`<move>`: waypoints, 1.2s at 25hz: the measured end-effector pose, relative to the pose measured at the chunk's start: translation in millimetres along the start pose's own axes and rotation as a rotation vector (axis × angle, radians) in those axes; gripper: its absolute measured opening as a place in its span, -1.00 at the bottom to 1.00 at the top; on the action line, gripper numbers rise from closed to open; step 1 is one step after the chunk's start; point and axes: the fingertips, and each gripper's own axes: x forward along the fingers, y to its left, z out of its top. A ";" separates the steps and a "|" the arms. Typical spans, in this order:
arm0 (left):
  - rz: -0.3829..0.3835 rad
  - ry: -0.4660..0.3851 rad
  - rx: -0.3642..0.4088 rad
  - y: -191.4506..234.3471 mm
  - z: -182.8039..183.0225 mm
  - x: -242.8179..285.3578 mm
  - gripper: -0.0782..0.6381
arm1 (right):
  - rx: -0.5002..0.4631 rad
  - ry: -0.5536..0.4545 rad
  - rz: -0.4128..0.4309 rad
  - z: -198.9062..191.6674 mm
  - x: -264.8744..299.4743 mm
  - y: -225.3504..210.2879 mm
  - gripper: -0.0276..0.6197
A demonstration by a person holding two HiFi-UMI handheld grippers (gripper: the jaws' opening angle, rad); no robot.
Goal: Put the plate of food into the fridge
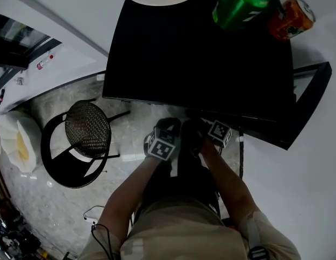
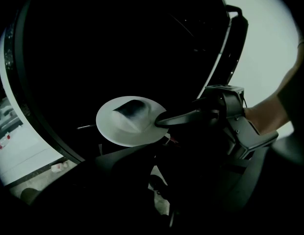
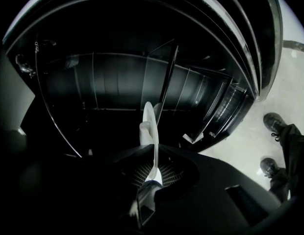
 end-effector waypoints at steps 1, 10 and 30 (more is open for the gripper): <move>-0.001 0.004 -0.001 0.0 -0.4 1.4 -0.74 | -0.002 0.002 -0.004 -0.2 0.5 -0.6 -0.82; 0.014 0.007 -0.019 6.6 -1.2 10.4 -0.74 | -0.050 0.050 -0.027 -6.0 6.6 0.0 -0.82; 0.029 -0.013 -0.101 18.1 10.8 17.7 -0.74 | -0.260 0.230 -0.043 -36.5 -9.1 8.3 -0.69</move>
